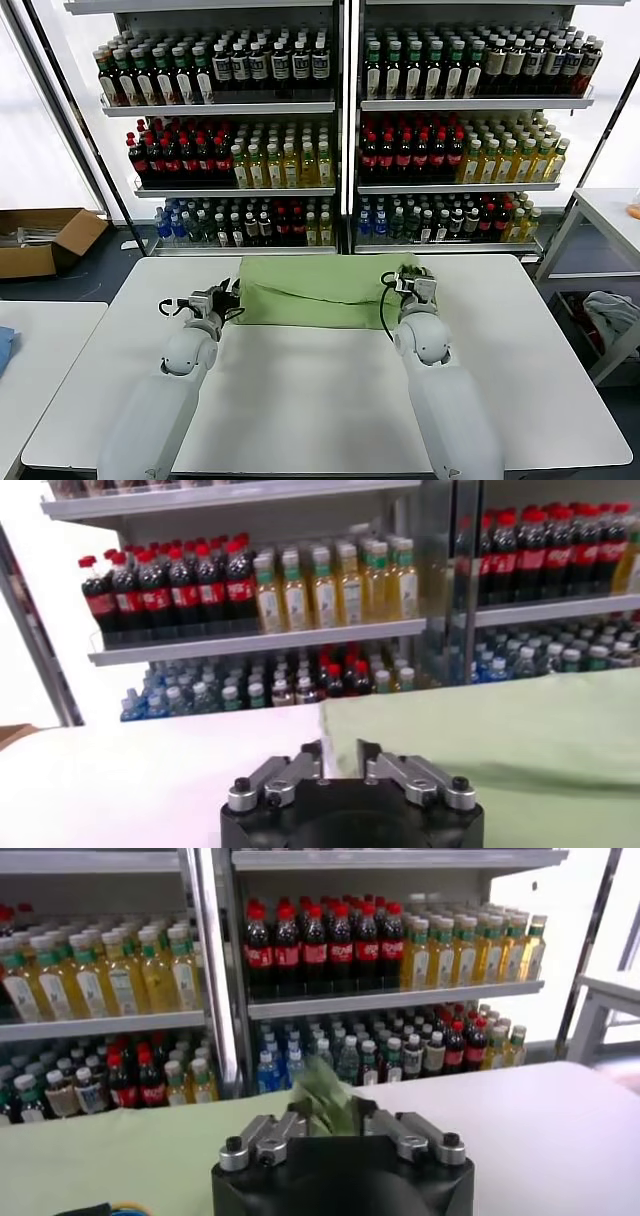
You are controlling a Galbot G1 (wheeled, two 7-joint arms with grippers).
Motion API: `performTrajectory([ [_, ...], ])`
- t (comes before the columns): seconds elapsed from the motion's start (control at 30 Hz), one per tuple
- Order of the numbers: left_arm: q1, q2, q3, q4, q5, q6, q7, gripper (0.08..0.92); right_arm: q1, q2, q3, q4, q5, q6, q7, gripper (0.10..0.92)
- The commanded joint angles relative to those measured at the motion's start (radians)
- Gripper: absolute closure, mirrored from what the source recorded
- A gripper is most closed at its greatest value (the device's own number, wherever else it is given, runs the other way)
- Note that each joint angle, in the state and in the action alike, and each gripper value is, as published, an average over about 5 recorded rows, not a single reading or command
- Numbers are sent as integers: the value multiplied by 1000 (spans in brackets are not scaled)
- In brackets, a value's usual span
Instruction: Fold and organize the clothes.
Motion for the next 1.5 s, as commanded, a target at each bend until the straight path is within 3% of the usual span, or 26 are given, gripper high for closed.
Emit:
performTrajectory([
  [0.03, 16, 14, 1, -87, 5, 50, -27, 609, 20, 30, 4, -22, 39, 46, 38, 485],
  [0.33, 106, 13, -16, -222, 2, 101, -33, 349, -76, -16, 18, 146, 50, -34, 71, 238],
  [0.53, 193, 21, -27, -341, 6, 137, -32, 199, -200, -55, 40, 291, 52, -56, 110, 203],
  [0.97, 274, 58, -44, -421, 4, 184, -21, 177, -285, -102, 43, 386, -9, -133, 104, 203],
  [1.5, 243, 28, -41, -343, -74, 206, -51, 177, -306, -126, 25, 349, -28, -137, 47, 203],
])
